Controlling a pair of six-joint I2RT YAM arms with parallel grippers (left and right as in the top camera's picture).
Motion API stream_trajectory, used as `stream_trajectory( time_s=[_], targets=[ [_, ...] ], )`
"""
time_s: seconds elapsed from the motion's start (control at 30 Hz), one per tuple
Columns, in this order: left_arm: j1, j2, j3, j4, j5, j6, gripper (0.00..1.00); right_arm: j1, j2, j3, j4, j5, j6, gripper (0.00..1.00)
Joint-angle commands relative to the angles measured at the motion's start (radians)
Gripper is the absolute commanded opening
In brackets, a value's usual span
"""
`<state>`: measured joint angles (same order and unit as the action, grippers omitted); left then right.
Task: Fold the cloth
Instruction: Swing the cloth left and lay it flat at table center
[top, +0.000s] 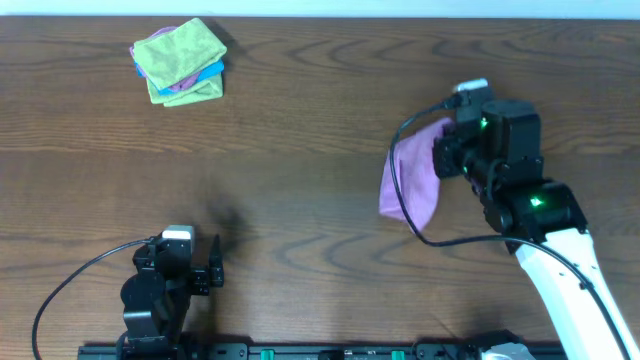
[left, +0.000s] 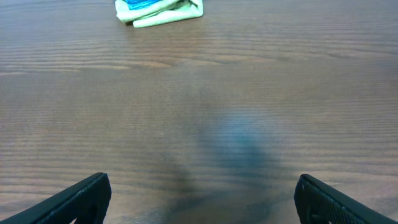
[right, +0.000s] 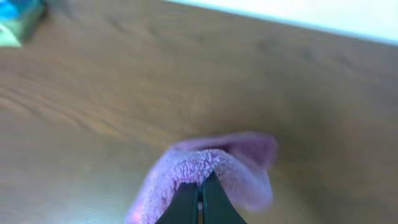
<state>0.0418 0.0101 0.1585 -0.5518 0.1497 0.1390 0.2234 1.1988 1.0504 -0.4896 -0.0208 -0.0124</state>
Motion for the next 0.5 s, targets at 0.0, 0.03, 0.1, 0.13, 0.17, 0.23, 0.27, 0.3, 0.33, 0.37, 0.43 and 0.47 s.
stream_trajectory(
  time_s=[0.0, 0.03, 0.1, 0.13, 0.17, 0.23, 0.27, 0.3, 0.33, 0.37, 0.43, 0.47],
  targets=[
    [-0.005, -0.006, -0.010, 0.003, 0.000, 0.014, 0.96, 0.050, 0.046, 0.014, 0.060, -0.075, 0.000, 0.01],
    [-0.005, -0.006, -0.010, 0.003, 0.001, 0.014, 0.95, 0.071, 0.071, 0.024, 0.084, -0.084, 0.005, 0.01],
    [-0.005, -0.006, -0.010, 0.003, 0.000, 0.014, 0.95, 0.119, 0.134, 0.057, 0.113, -0.097, 0.019, 0.01],
    [-0.005, -0.006, -0.010, 0.003, 0.000, 0.014, 0.96, 0.147, 0.172, 0.083, 0.120, -0.101, 0.020, 0.01],
    [-0.005, -0.006, -0.010, 0.003, 0.000, 0.014, 0.95, 0.170, 0.202, 0.109, 0.120, -0.104, 0.019, 0.01],
    [-0.005, -0.006, -0.010, 0.003, 0.000, 0.014, 0.95, 0.238, 0.287, 0.197, 0.116, -0.104, 0.018, 0.01],
    [-0.005, -0.006, -0.010, 0.004, 0.000, 0.014, 0.95, 0.272, 0.325, 0.245, 0.113, -0.104, 0.015, 0.01],
    [-0.005, -0.006, -0.010, 0.005, 0.000, 0.014, 0.95, 0.301, 0.356, 0.288, 0.109, -0.104, 0.010, 0.01],
    [-0.005, -0.006, -0.010, 0.007, 0.000, 0.014, 0.95, 0.330, 0.387, 0.336, 0.105, -0.104, 0.004, 0.01],
    [-0.005, -0.006, -0.010, 0.011, 0.000, 0.014, 0.95, 0.357, 0.415, 0.386, 0.095, -0.103, -0.011, 0.01],
    [-0.005, -0.006, -0.010, 0.013, -0.001, 0.014, 0.95, 0.386, 0.450, 0.459, 0.066, -0.091, -0.029, 0.01],
    [-0.005, -0.006, -0.010, 0.015, -0.001, 0.014, 0.95, 0.387, 0.457, 0.480, 0.050, -0.085, -0.033, 0.01]
  ],
)
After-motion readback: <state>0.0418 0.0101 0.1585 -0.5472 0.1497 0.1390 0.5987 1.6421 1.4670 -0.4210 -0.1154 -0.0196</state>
